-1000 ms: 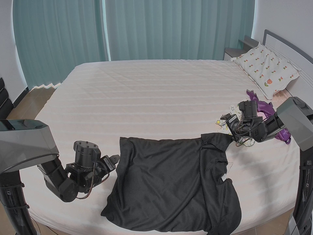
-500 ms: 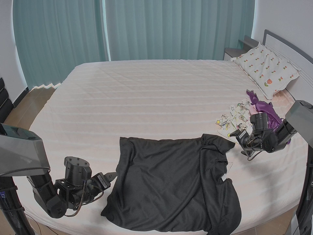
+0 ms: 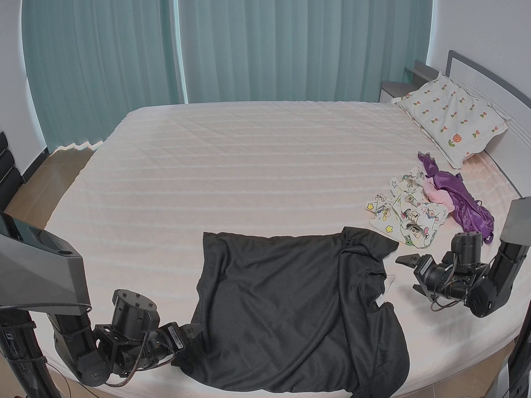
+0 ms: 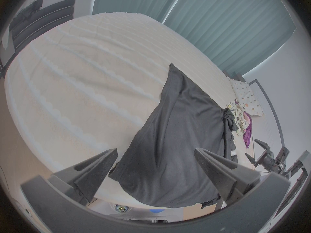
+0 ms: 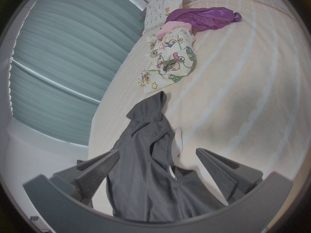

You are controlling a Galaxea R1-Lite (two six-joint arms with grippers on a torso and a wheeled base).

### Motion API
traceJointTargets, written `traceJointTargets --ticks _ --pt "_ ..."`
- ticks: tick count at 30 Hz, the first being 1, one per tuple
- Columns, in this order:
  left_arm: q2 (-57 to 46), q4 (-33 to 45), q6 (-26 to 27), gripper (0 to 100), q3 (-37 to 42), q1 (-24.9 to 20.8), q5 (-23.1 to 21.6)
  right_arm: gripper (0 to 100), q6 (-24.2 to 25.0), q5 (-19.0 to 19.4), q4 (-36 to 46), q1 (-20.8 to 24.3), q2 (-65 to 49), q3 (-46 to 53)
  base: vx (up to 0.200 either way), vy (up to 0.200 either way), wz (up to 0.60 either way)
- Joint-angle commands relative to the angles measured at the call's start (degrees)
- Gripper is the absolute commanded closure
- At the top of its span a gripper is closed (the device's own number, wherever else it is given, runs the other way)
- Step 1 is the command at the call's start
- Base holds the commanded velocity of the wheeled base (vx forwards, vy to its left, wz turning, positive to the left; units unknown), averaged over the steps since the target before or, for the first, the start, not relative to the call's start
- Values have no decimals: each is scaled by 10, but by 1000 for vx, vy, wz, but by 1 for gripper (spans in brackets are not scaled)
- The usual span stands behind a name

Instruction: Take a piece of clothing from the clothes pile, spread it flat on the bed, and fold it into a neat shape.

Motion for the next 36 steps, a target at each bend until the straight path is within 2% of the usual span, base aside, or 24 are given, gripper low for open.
traceJointTargets --ticks 1,12,18,23,29,30,32,36 --pt "20 -1 -2 0 12 -13 -2 0 -5 25 -38 4 -53 73 -200 0 0" --pt "48 -2 -1 0 7 -12 -1 0 -7 44 -45 4 -50 86 -200 0 0" --pt "68 -10 -5 0 -23 -12 5 0 -7 44 -45 5 -50 86 0 0 0" --pt "91 -12 -14 0 -58 -13 40 0 -8 44 -46 14 -51 86 0 0 0" --pt "106 -12 -13 0 -74 -12 45 0 -7 43 -47 19 -52 86 0 0 0" --pt "124 -12 -13 0 -89 -12 69 0 -8 43 -47 19 -53 86 0 0 0" --pt "137 -12 -11 0 -99 -12 82 0 -7 43 -47 19 -53 86 0 0 0" --pt "150 -10 -7 0 -111 -11 88 0 -8 43 -47 19 -53 85 0 0 0"
